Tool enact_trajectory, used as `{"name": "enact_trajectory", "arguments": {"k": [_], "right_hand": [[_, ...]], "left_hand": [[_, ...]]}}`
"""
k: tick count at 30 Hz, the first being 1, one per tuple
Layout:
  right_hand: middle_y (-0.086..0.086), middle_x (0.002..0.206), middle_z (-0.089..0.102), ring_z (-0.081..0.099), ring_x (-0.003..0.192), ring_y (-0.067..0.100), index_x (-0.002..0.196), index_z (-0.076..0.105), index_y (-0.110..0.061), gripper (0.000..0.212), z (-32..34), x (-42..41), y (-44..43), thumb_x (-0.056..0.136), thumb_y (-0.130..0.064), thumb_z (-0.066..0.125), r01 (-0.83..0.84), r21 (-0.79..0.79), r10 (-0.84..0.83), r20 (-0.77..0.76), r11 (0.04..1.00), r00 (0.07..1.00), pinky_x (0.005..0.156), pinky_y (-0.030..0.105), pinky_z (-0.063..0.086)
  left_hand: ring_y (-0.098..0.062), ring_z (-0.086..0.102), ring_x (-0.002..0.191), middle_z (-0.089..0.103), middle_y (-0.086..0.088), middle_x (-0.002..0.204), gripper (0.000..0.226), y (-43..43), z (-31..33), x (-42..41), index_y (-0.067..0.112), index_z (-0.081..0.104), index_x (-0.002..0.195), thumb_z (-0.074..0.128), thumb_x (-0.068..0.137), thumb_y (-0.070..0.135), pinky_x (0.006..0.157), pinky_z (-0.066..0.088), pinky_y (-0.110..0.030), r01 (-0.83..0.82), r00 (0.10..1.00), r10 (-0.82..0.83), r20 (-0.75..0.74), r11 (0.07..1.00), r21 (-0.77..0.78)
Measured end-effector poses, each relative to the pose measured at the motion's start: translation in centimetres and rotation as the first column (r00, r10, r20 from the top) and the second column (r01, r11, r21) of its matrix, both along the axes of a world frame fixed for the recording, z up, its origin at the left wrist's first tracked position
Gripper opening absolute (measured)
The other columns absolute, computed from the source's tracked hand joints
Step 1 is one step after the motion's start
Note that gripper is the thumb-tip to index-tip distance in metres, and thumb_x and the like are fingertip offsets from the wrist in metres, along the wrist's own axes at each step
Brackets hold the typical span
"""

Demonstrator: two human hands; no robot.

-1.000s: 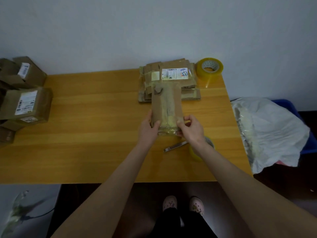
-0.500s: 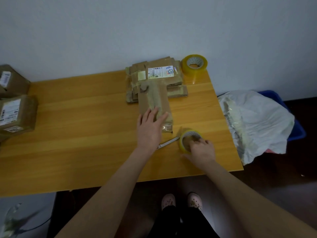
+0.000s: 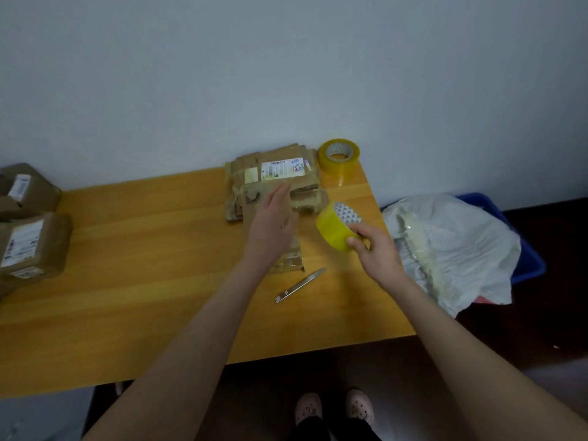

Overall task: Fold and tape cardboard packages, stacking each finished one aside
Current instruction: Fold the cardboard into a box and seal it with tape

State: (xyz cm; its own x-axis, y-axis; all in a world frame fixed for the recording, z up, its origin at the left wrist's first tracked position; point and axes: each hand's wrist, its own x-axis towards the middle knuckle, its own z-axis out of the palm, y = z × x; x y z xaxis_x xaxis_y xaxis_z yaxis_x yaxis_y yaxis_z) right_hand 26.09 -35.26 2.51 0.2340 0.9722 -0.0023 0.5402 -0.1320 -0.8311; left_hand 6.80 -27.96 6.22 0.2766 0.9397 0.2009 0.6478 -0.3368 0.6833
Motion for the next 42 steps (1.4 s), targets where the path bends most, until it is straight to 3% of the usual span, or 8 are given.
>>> {"name": "enact_trajectory", "arguments": {"k": [4,7,10,15,23,28,37,42], "right_hand": [[-0.007,0.106,0.062,0.052,0.104,0.011,0.114,0.068,-0.01,0.026,5.1,0.1,1.5,0.091,-0.004,0.061,-0.21,0.088,0.215,-0.043,0.974,0.976,0.085,0.017,0.035],[-0.01,0.103,0.064,0.056,0.097,0.005,0.109,0.067,-0.017,0.022,7.0,0.0,2.0,0.092,-0.006,0.059,-0.329,0.094,0.337,-0.08,0.94,0.938,0.082,0.009,0.039],[-0.013,0.092,0.064,0.055,0.085,-0.005,0.096,0.064,-0.026,0.015,8.1,-0.4,2.2,0.094,-0.012,0.058,-0.366,0.046,0.367,-0.196,0.93,0.909,0.076,0.01,0.04],[-0.004,0.078,0.062,0.054,0.075,0.008,0.084,0.067,-0.02,0.005,7.5,-1.5,1.9,0.087,-0.024,0.069,-0.453,-0.129,0.396,-0.318,0.882,0.861,0.073,0.026,0.04],[0.018,0.076,0.062,0.057,0.071,0.032,0.083,0.065,0.002,0.075,7.4,0.3,2.8,0.066,-0.071,0.066,-0.43,-0.133,0.426,-0.059,0.893,0.903,0.065,0.041,0.045],[0.009,0.078,0.064,0.059,0.076,0.018,0.077,0.069,-0.013,0.016,7.5,1.3,2.9,0.085,-0.026,0.071,-0.564,-0.239,0.529,-0.197,0.791,0.825,0.073,0.035,0.042],[-0.001,0.074,0.065,0.059,0.071,0.016,0.079,0.068,-0.018,0.033,5.9,0.9,3.2,0.083,-0.05,0.066,-0.379,-0.29,0.456,0.275,0.879,0.847,0.066,0.035,0.047],[-0.004,0.073,0.061,0.056,0.073,0.013,0.08,0.069,-0.015,0.017,5.7,0.8,2.4,0.089,-0.029,0.067,-0.501,-0.343,0.5,-0.1,0.795,0.86,0.066,0.027,0.041]], "left_hand": [[-0.011,0.041,0.129,0.041,-0.001,0.146,0.057,1.3,3.4,0.6,0.023,0.034,0.146,0.058,0.094,0.021,0.104,0.034,-0.027,0.074,0.99,-0.055,0.129,0.987,-0.143],[0.004,0.061,0.077,0.071,0.0,0.093,0.015,1.6,4.5,-0.3,0.015,0.071,0.103,0.066,0.088,0.015,0.077,0.048,-0.012,-0.043,0.981,0.067,0.185,0.99,-0.132],[-0.003,0.061,0.056,0.064,0.002,0.066,0.012,1.1,4.4,-0.8,0.014,0.067,0.077,0.066,0.088,0.011,0.062,0.052,-0.016,-0.094,0.946,0.162,0.28,0.966,-0.243],[-0.001,0.058,0.047,0.061,-0.003,0.064,0.012,-0.4,3.2,-1.1,0.007,0.066,0.083,0.06,0.093,0.01,0.056,0.053,-0.02,-0.189,0.9,0.311,0.304,0.909,-0.371],[-0.011,0.054,0.056,0.059,-0.004,0.068,0.015,-1.6,2.3,-3.7,0.005,0.064,0.085,0.057,0.095,0.013,0.047,0.046,-0.015,-0.281,0.867,0.42,0.268,0.857,-0.433],[-0.012,0.056,0.061,0.06,-0.005,0.07,0.015,-2.3,1.5,-4.8,0.005,0.064,0.086,0.055,0.096,0.011,0.049,0.049,-0.017,-0.302,0.833,0.472,0.289,0.825,-0.477],[-0.001,0.057,0.045,0.06,-0.003,0.069,0.015,-3.4,-0.2,-6.2,0.009,0.062,0.085,0.055,0.096,0.015,0.07,0.056,-0.039,-0.428,0.744,0.601,0.29,0.763,-0.485],[0.004,0.055,0.043,0.06,-0.002,0.07,0.016,-3.6,-0.9,-7.3,0.005,0.063,0.09,0.055,0.097,0.018,0.076,0.055,-0.042,-0.472,0.736,0.627,0.254,0.745,-0.472]]}}
